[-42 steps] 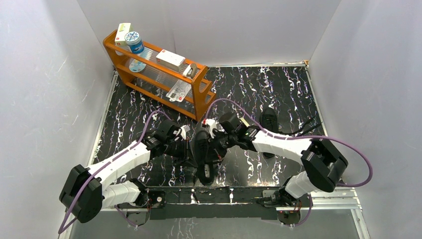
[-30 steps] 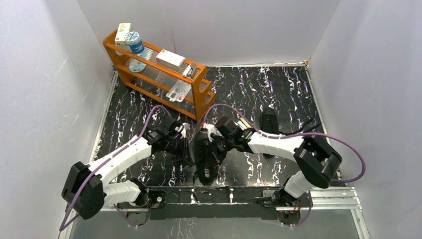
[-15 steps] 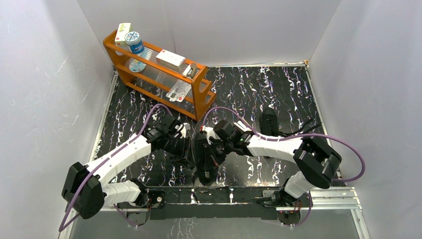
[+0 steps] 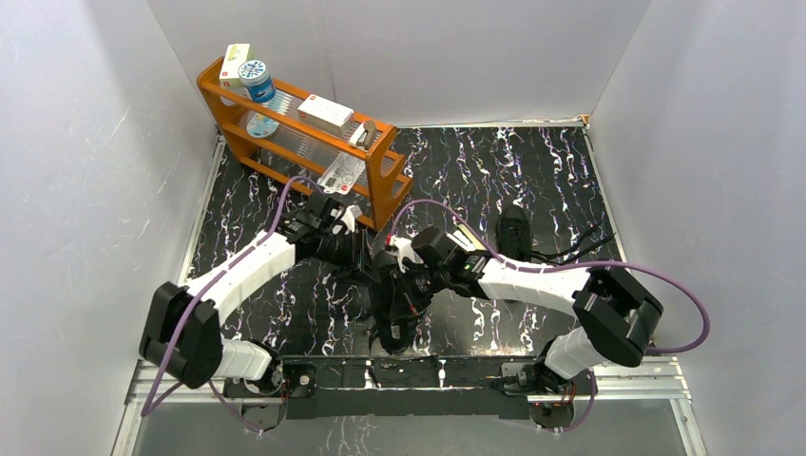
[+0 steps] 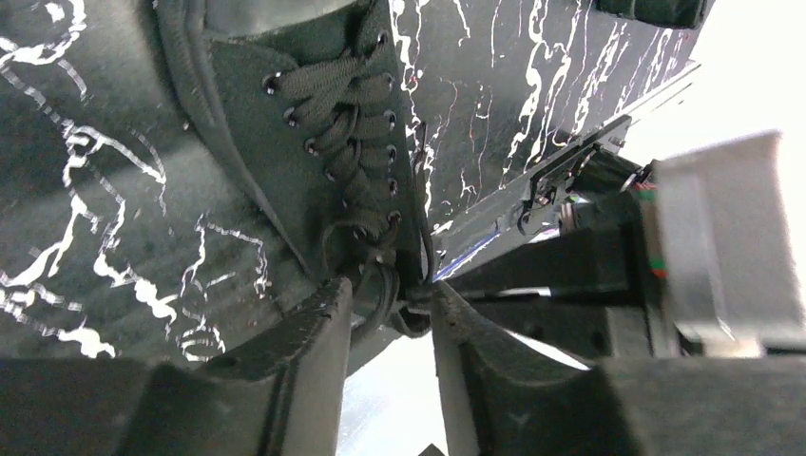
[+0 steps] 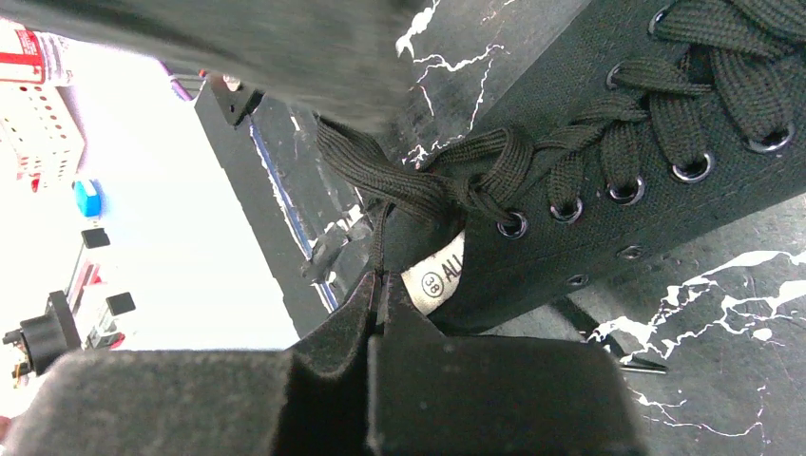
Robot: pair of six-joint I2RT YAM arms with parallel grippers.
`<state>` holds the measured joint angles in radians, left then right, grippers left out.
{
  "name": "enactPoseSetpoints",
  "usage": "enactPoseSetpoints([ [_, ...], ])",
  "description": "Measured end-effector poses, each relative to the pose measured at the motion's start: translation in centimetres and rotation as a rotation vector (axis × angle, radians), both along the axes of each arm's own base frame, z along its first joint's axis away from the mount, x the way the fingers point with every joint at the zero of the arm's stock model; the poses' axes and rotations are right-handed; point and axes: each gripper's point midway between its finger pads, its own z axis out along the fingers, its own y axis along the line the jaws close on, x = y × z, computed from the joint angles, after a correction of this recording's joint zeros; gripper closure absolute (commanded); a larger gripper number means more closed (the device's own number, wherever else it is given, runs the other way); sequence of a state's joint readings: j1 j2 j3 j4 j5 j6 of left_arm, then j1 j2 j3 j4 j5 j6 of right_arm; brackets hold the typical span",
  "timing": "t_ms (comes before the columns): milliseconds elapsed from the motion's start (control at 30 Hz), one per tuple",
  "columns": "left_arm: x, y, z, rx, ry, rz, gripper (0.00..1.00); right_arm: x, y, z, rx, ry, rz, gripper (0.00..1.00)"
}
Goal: Tie the shoes
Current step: Cross the shoelace with the shoelace.
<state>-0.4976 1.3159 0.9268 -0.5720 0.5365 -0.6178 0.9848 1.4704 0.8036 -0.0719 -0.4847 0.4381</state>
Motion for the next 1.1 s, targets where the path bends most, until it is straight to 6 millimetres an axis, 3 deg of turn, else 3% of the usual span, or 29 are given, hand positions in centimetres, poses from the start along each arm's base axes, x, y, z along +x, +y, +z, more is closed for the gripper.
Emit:
enactPoseSetpoints([
  [200, -0.1, -1.0, -2.8, -0.040, 0.063, -0.033, 0.78, 0.1, 0.0, 0.2, 0.004, -0.006, -0.002, 1.00],
  [333, -0.9, -0.8, -4.3, -0.036, 0.092, -0.043, 0.78, 0.1, 0.0, 0.2, 0.004, -0.008, -0.001, 1.00],
  [1000, -2.6, -1.4, -7.2, -0.062, 0.122, -0.066, 0.75, 0.3, 0.3, 0.4, 0.023, -0.026, 0.005, 1.00],
  [1100, -2.6, -1.8, -7.2, -0.081, 0.123, -0.067, 0.83, 0.3, 0.3, 0.4, 0.022, -0.026, 0.004, 1.00],
])
